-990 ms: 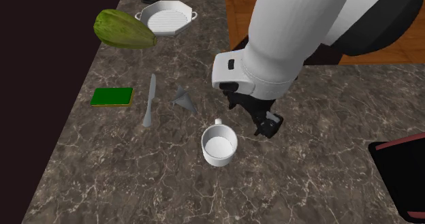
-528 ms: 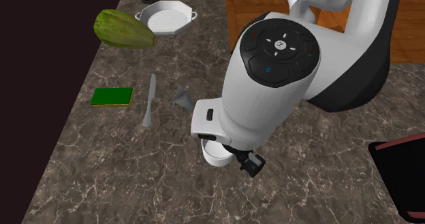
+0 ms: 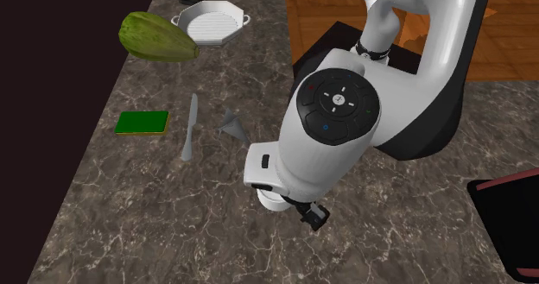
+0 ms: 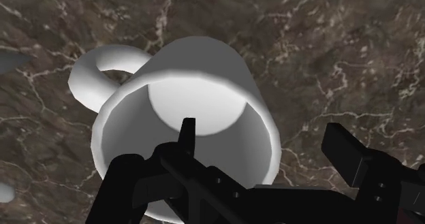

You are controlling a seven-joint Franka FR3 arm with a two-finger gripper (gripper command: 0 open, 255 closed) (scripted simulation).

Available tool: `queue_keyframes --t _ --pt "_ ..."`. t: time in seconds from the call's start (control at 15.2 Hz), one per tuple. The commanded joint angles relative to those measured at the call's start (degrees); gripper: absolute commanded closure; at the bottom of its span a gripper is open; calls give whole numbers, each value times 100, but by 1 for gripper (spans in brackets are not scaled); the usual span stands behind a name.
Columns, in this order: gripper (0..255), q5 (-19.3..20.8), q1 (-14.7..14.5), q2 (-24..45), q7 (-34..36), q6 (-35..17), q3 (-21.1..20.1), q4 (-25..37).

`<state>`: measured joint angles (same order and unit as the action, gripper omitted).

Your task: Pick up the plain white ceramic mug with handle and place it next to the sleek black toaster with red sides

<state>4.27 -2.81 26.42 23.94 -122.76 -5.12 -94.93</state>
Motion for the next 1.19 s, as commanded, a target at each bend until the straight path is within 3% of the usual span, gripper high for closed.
queue_keyframes --t 0.0,0.4,0.46,1.12 --pt "0 2 2 28 -2 -40 3 -9" --pt "0 2 2 27 -2 -39 3 -9" --pt "255 2 2 27 -2 -39 3 -9" --pt "255 -2 4 -6 -6 23 0 20"
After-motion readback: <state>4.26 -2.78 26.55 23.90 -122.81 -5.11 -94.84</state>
